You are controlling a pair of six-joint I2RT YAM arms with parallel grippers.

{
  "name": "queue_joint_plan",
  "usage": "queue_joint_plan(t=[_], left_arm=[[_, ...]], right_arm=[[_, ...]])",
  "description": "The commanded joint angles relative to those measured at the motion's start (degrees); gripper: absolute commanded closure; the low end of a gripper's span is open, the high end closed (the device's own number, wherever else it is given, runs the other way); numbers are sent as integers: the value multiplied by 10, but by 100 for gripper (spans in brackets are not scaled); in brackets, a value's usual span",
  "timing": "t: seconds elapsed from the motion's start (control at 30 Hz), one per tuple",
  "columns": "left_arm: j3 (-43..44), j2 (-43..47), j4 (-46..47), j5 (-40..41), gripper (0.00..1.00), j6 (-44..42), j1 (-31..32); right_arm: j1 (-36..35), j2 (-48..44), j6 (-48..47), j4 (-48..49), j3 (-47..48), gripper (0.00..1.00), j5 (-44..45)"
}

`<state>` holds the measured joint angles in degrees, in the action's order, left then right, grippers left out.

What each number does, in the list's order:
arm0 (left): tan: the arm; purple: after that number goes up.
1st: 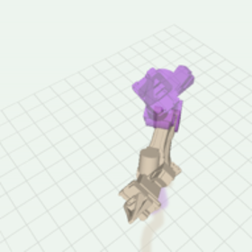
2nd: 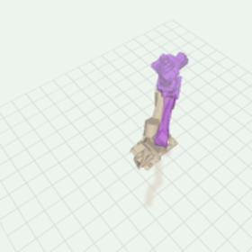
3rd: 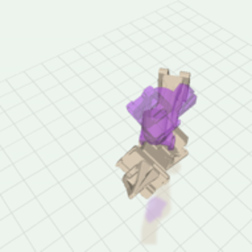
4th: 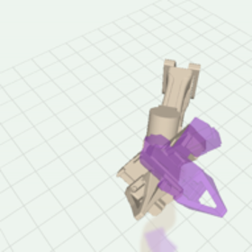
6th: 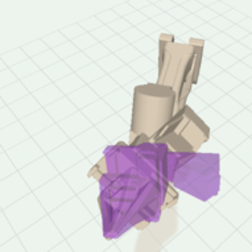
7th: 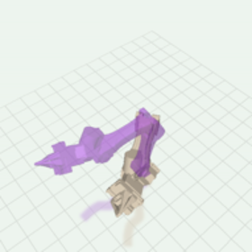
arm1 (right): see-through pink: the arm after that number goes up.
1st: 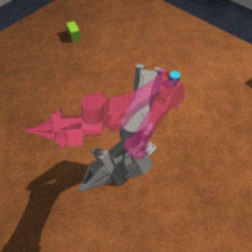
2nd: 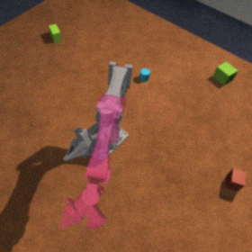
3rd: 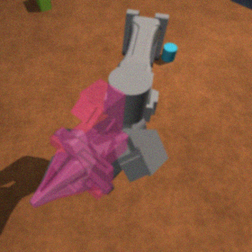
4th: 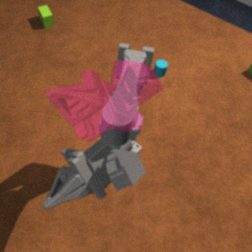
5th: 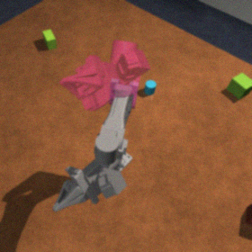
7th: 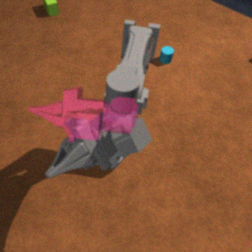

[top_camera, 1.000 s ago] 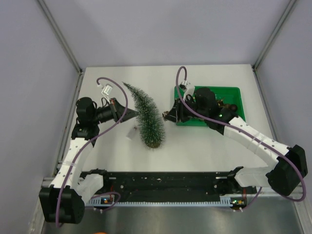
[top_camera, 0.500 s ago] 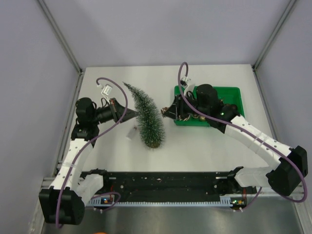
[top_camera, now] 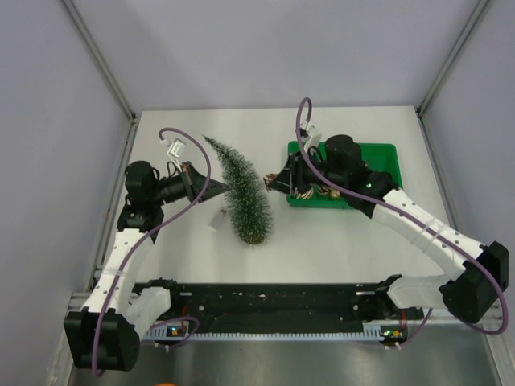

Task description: Decorate the small christmas tree

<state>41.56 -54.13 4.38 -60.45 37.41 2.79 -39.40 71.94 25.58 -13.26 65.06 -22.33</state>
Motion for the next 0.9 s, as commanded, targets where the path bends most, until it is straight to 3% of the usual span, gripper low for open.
queue_joint_plan(t=[0.0,0.87], left_arm=[[0,6,14,-8,100,-1,2],[4,5,16,-19,100,8,2]], right_arm=[[-9,-15,-5,10,29,81,-17],[5,40,-52,12,56,83,22]])
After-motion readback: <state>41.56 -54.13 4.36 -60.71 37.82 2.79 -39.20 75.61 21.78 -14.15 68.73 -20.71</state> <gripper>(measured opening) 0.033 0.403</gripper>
